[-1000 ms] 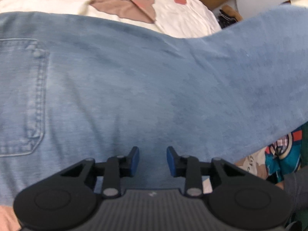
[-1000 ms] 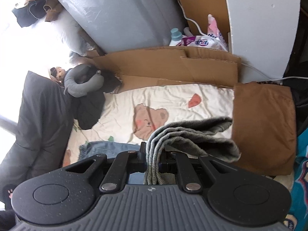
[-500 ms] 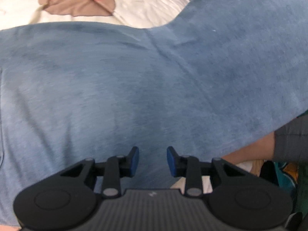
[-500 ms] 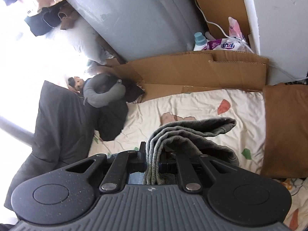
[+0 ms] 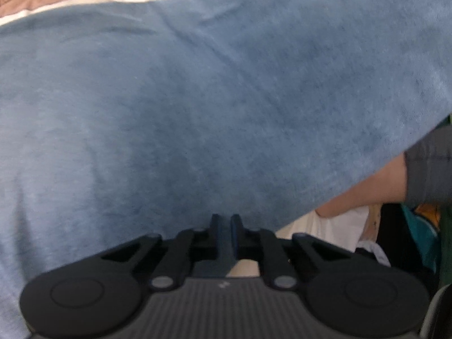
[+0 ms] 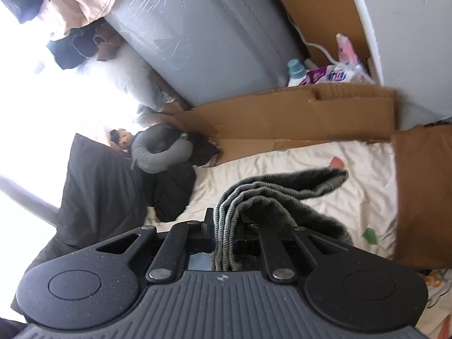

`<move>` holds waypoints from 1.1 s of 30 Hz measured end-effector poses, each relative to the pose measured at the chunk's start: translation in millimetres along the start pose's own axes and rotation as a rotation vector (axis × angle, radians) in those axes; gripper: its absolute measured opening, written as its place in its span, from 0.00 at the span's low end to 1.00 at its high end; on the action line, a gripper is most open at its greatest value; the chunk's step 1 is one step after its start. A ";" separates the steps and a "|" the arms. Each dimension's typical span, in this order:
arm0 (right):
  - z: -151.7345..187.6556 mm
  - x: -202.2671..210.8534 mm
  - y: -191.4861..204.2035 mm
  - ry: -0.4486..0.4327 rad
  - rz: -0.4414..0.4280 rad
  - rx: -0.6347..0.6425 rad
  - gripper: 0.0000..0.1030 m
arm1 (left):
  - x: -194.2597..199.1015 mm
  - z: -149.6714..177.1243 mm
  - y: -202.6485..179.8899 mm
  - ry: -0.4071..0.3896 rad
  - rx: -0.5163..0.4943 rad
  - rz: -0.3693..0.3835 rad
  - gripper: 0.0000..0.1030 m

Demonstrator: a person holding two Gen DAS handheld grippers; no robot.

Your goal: Fold clothes

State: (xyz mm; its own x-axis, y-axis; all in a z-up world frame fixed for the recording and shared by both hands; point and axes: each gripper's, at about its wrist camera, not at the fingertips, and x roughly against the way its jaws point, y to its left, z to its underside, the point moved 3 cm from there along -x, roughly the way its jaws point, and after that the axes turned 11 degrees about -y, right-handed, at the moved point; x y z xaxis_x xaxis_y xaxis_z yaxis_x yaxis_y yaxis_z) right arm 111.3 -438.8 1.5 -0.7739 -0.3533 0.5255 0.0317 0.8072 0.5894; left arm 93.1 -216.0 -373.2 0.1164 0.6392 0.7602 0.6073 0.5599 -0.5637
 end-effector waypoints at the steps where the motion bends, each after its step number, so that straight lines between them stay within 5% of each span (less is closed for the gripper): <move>1: 3.4 -1.1 1.3 0.014 -0.010 0.005 0.09 | -3.0 -0.6 -1.1 0.006 0.000 0.007 0.05; 21: 10.8 -1.5 18.2 0.040 -0.083 0.005 0.09 | -11.3 -106.8 38.7 -0.185 0.032 -0.096 0.03; 33: 3.7 8.4 23.9 -0.002 -0.125 0.000 0.10 | -2.1 -161.1 80.7 -0.291 0.123 -0.222 0.01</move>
State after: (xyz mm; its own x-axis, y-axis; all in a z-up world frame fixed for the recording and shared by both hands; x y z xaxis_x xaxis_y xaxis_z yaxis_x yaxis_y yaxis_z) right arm 103.2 -420.7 17.8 -0.7730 -0.4506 0.4466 -0.0657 0.7570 0.6501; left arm 268.5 -257.1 -368.2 -0.2461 0.6082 0.7547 0.4919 0.7493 -0.4434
